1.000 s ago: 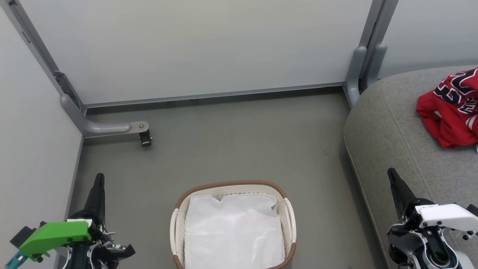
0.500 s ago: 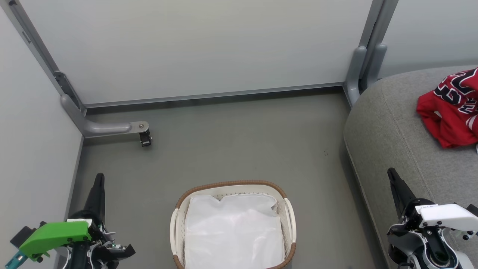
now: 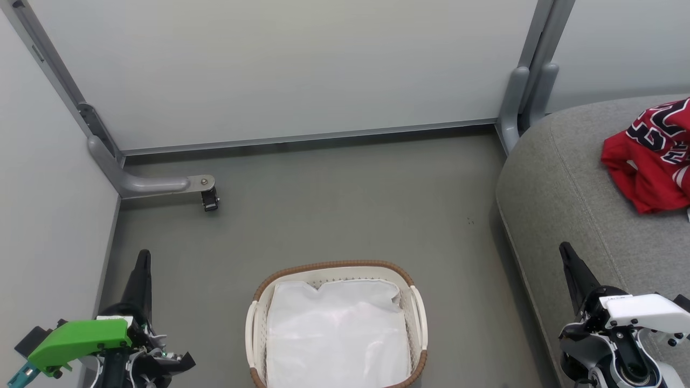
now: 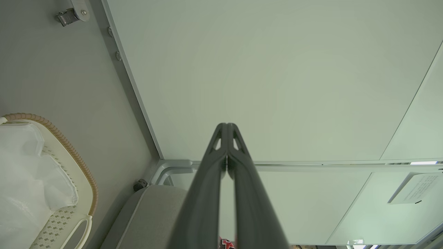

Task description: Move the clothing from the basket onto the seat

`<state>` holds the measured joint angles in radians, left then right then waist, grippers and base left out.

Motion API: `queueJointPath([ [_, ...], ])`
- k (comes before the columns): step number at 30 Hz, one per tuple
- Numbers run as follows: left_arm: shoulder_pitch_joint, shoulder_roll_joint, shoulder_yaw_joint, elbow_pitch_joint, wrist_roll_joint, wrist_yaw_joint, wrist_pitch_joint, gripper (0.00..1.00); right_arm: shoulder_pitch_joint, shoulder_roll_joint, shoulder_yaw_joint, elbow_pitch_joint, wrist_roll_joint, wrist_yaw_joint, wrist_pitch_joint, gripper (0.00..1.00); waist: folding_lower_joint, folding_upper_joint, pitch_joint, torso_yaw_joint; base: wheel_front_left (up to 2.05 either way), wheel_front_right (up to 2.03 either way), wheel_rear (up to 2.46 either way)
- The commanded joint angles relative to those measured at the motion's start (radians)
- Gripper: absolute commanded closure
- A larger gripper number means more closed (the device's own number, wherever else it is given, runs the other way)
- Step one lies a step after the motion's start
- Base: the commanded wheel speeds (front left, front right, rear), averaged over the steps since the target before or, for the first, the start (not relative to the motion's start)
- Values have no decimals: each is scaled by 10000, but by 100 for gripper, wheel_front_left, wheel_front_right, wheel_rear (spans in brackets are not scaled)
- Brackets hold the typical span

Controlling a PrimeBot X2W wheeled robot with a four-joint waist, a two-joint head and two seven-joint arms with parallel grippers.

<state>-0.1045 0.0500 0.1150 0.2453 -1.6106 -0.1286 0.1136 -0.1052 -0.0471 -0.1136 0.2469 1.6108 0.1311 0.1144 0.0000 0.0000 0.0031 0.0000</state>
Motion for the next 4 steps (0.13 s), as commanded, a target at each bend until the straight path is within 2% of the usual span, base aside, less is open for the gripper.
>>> queueJointPath([
  [1, -88, 1, 20, -15, -42, -48, 45, 100, -67, -60, -17, -43, 42, -7, 29, 100, 0, 0, 0, 0, 0, 0, 0],
  [4, -88, 1, 20, -15, -42, -49, 45, 100, -67, -60, -17, -43, 42, -7, 29, 100, 0, 0, 0, 0, 0, 0, 0],
])
